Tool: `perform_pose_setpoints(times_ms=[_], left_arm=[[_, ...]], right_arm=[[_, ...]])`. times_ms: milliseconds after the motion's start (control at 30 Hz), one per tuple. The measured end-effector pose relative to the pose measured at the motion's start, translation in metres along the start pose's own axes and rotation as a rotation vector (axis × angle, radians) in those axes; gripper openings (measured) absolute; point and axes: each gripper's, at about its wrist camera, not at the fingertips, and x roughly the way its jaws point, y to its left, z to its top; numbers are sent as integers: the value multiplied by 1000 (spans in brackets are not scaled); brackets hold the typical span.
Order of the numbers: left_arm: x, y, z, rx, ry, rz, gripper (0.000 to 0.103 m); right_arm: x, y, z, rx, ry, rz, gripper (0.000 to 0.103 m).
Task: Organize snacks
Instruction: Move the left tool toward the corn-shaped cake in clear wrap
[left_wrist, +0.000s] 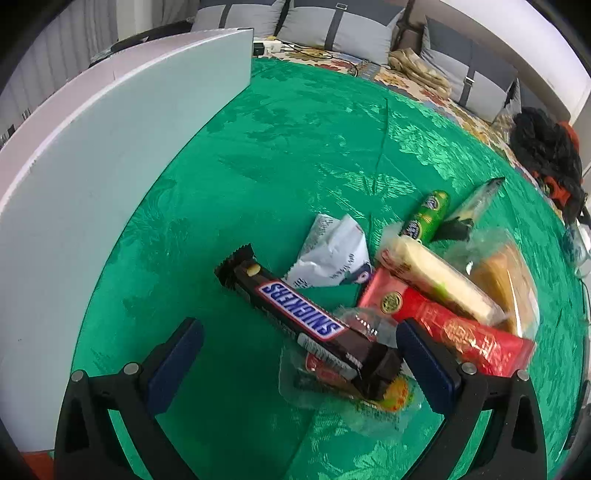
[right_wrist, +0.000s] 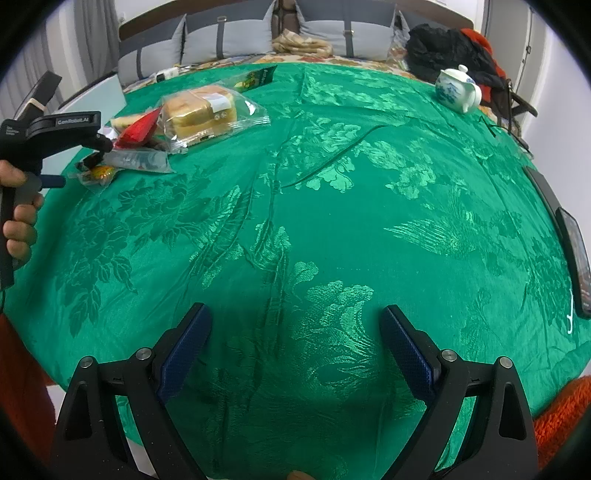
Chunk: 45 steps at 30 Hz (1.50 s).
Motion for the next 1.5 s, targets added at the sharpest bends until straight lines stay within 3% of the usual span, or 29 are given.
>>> perform_pose_setpoints(times_ms=[300,600,767,933,1067,1333,1500], left_arm=[[9,-12,11,66,11,28,103],[4,-12,0,116,20,-65,103],[-2,-8,5,142,15,2,103],[-2,-5,0,163,19,21,103],[0,-2,-15,180,43,18,103],[-18,10,-51,315,83,48,103],[-33,32,-56,313,64,71,103]], right_arm=[[0,1,-1,1,-9,-1,95],[-1,1,-1,0,-11,-1,95],[-1,1,-2,0,-12,-1,95],[-1,1,-2,0,-12,-1,95],[-1,1,-2,0,-13,-1,95],[-2,1,-2,0,-12,0,95],[-1,2,-1,3,-9,-2,95]])
